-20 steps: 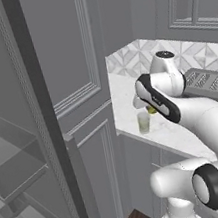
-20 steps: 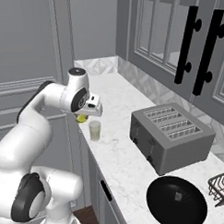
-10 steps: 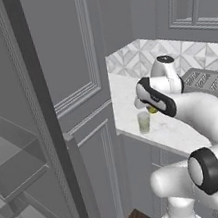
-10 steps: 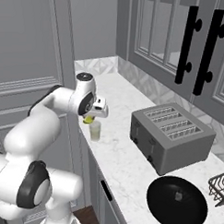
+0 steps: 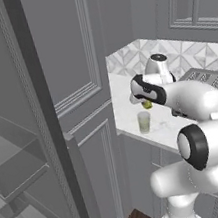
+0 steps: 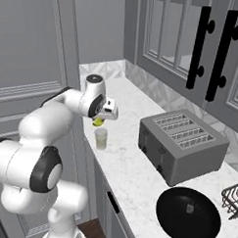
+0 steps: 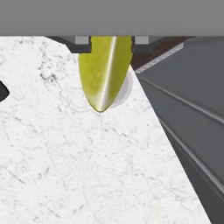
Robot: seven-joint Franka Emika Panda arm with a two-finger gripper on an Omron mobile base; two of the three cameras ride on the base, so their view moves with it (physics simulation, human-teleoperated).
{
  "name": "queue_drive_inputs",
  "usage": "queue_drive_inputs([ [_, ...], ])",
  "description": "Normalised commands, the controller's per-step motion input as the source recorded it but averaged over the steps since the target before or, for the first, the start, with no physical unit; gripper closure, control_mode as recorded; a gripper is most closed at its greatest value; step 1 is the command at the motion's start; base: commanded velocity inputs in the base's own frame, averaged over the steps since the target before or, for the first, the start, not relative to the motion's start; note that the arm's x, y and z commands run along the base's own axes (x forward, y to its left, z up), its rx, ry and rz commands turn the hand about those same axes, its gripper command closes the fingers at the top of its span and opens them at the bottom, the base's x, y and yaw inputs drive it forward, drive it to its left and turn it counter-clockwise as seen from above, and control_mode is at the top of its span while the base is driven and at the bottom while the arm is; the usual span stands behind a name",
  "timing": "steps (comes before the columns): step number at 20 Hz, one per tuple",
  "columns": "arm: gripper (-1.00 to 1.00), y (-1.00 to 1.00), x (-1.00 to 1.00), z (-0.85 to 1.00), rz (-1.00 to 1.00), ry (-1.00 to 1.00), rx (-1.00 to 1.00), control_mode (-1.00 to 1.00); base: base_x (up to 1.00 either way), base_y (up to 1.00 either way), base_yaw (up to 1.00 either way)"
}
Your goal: Grab a lemon wedge from the fridge and one ice cube from the ice bowl, and put them in the glass of lemonade.
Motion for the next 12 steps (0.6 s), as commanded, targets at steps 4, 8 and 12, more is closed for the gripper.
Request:
queue_drive_inputs([
  [4, 1.00, 0.00, 0.15, -0.33, 0.00, 0.01, 0.00, -1.00, 0.00, 0.00, 0.00],
  [8, 1.00, 0.00, 0.00, -0.32, 0.00, 0.00, 0.00, -1.00, 0.00, 0.00, 0.00],
  [12, 1.00, 0.00, 0.12, -0.05, 0.00, 0.00, 0.00, -1.00, 0.00, 0.00, 0.00],
])
